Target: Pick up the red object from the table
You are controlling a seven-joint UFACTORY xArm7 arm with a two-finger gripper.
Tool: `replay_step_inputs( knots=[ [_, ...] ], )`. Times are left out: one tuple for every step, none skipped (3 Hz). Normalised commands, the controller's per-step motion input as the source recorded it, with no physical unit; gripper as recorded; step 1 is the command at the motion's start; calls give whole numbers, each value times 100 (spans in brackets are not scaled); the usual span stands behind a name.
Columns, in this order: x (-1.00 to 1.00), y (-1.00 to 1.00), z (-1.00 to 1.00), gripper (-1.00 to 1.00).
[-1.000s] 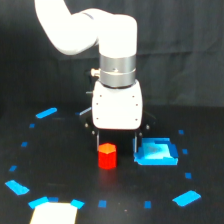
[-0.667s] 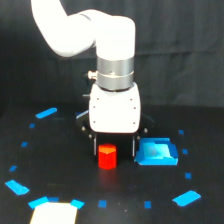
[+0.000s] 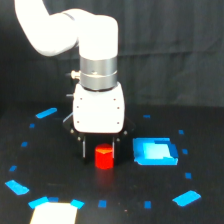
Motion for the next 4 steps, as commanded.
replay_step_inputs(
  knots=[
    [22,12,-10,-100],
    [60,82,34,-100],
    [23,11,100,-94],
    [56,100,100,-100]
  ],
)
